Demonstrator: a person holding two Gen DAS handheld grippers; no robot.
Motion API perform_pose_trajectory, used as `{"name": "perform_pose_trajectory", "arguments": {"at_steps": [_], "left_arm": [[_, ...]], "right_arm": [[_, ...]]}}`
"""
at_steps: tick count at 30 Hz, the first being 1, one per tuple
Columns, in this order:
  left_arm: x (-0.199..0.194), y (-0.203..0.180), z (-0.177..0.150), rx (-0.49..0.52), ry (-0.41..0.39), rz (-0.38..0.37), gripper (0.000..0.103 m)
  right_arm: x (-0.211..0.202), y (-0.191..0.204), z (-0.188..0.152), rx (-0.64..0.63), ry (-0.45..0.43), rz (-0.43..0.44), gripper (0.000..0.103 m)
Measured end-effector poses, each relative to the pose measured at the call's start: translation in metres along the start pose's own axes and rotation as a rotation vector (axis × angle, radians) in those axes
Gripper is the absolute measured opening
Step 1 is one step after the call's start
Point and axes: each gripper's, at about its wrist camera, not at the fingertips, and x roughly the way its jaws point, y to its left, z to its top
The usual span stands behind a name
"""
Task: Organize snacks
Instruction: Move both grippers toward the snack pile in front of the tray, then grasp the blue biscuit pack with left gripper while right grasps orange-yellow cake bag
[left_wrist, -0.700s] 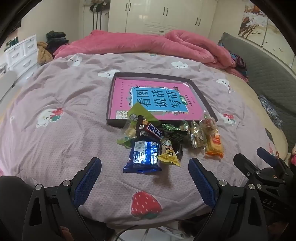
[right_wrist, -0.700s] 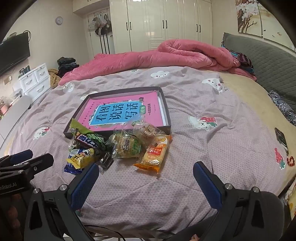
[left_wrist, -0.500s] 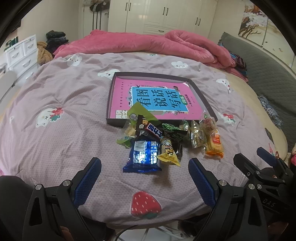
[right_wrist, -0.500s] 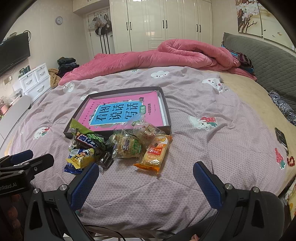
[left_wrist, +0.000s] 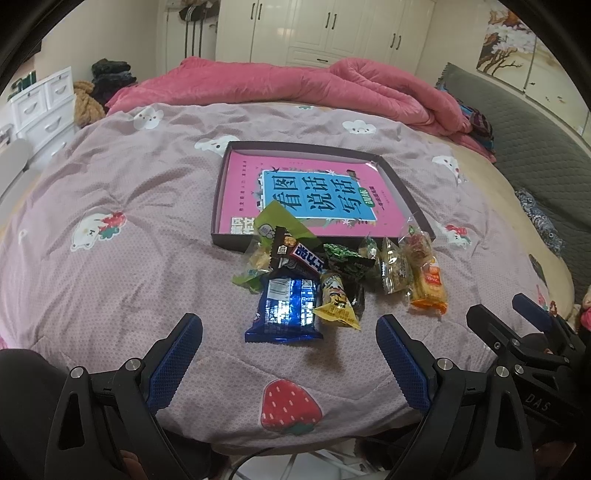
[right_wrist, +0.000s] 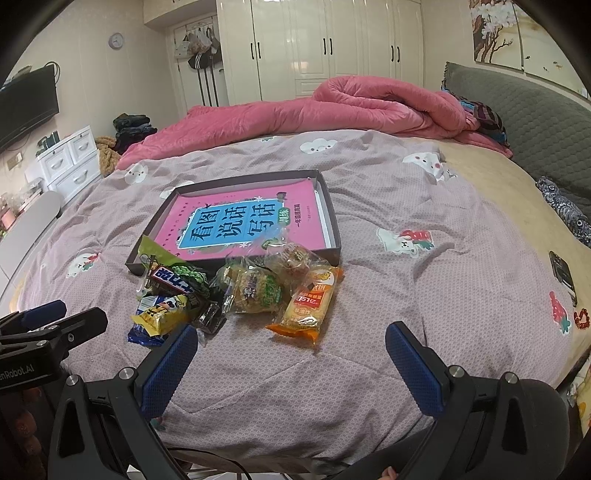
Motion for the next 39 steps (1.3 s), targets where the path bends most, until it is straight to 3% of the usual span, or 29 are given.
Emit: {"name": "perform_pose_trajectory", "arguments": {"at_steps": [7,14,22,24,27,39], "left_arm": [[0.003,0.001,0.0,-0.017,0.018,-0.014,0.096],[0.006,0.008,-0.002,-0.001,0.002,0.022,0.096],[0.018,0.032,-0.002,-0.075,0.033,0.042,0.096],[0.027,0.036,-0.002,-0.118,0.042,0.0,0.096],[0.039,0.035,-0.005,-0.102,0.106,0.028,0.096],[0.071,0.016,-0.003,-0.02,0.129,0.006,0.096]], "right_arm": [[0.002,-0.002,0.0,0.008,0.005,0.001,0.102],[0.007,-0.009,0.002,0.037,0.019,-0.001,0.102],[0.017,-0.02,0.002,0.091,0.048,0.006,0.102],[0.019,-0.021,0.002,0.093,0.052,0.008,0.103],[0.024,-0.024,0.003,0.104,0.061,0.011,0.103],[0.055,-0.038,0.005,0.159,0.131,-0.024,0.103]]}}
